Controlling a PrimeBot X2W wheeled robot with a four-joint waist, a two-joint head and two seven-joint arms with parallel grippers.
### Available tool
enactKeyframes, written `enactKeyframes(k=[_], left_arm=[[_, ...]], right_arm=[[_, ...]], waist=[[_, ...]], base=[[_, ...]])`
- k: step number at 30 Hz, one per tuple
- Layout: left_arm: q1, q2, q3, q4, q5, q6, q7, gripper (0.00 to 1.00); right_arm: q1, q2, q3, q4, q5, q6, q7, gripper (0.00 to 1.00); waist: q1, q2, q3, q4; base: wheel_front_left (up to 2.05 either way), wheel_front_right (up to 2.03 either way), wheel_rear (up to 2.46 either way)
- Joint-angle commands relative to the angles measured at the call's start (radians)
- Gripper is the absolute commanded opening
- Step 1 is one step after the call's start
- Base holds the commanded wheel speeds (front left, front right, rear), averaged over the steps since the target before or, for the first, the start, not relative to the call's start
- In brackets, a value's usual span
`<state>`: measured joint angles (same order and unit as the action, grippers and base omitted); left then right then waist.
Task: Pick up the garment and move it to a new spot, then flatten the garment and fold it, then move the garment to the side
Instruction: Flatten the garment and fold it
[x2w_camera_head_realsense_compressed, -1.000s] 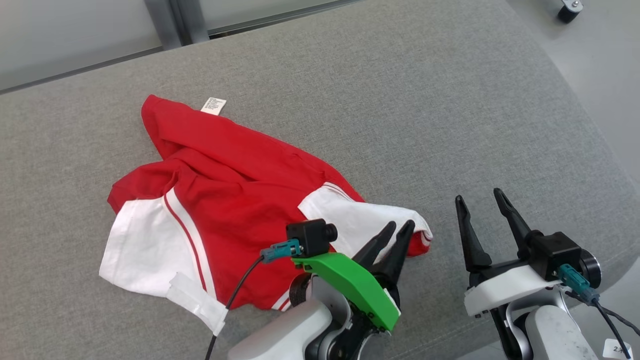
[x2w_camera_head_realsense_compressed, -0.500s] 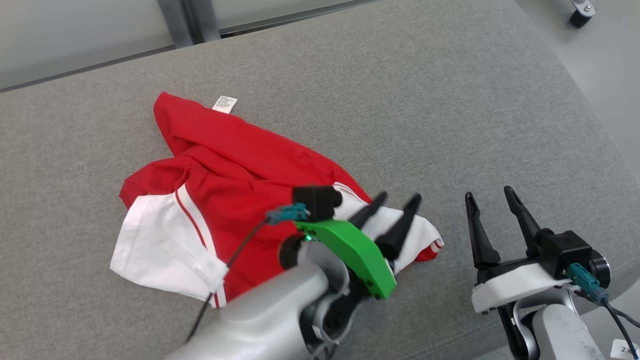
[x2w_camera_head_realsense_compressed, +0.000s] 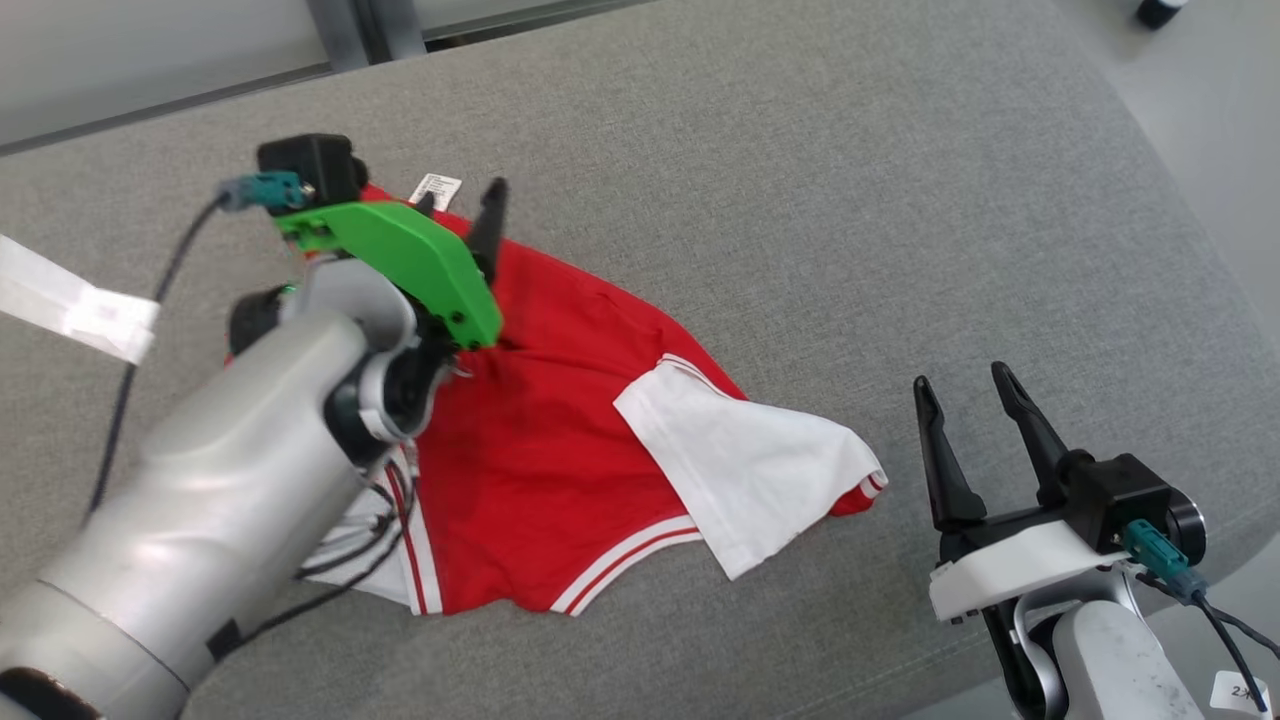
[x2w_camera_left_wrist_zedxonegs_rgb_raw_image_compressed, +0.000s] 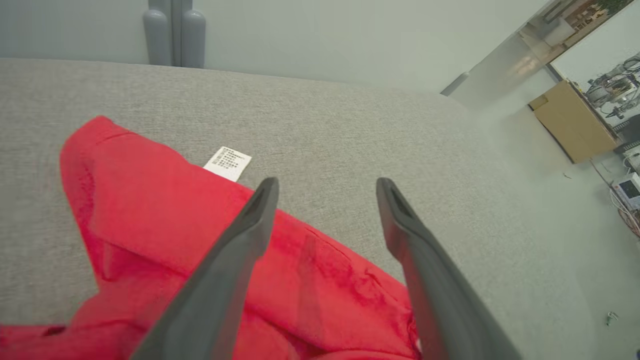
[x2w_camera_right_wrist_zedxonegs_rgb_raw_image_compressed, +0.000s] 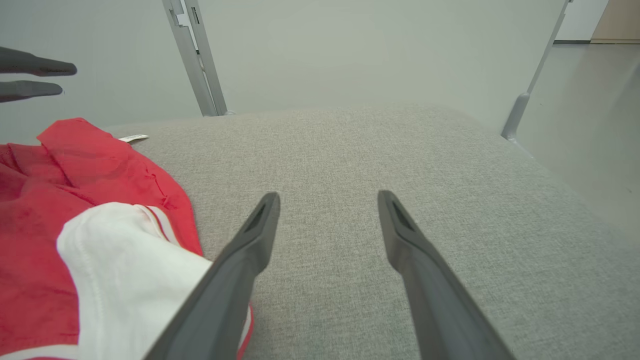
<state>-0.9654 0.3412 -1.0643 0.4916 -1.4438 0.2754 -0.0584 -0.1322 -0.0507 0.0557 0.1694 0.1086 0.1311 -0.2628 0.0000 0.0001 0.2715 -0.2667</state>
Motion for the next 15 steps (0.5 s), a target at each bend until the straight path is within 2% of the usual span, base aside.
enactKeyframes(k=[1, 5, 10, 15], left_arm=[[-0.040, 0.032, -0.005, 0.049, 0.012, 0.013, 0.032, 1.00], [-0.085, 0.064, -0.017, 0.142, 0.024, 0.023, 0.089, 1.00], [-0.150, 0.103, -0.045, 0.278, 0.048, 0.003, 0.174, 1.00], [-0.180, 0.117, -0.023, 0.369, 0.030, -0.008, 0.186, 1.00]], right_arm=[[-0.016, 0.000, 0.008, -0.001, 0.005, -0.001, -0.003, 1.00], [-0.026, 0.000, 0.016, -0.001, 0.010, -0.001, -0.003, 1.00], [-0.020, 0.000, 0.013, 0.000, 0.010, -0.001, -0.003, 1.00], [-0.021, 0.000, 0.036, 0.005, 0.008, -0.001, -0.003, 1.00]], waist=[[0.0000, -0.0001, 0.040, -0.023], [0.0000, -0.0001, 0.067, -0.041], [0.0000, -0.0001, 0.091, -0.058], [0.0000, -0.0001, 0.093, -0.071]], base=[[0.00, 0.00, 0.00], [0.00, 0.00, 0.00], [0.00, 0.00, 0.00], [0.00, 0.00, 0.00]])
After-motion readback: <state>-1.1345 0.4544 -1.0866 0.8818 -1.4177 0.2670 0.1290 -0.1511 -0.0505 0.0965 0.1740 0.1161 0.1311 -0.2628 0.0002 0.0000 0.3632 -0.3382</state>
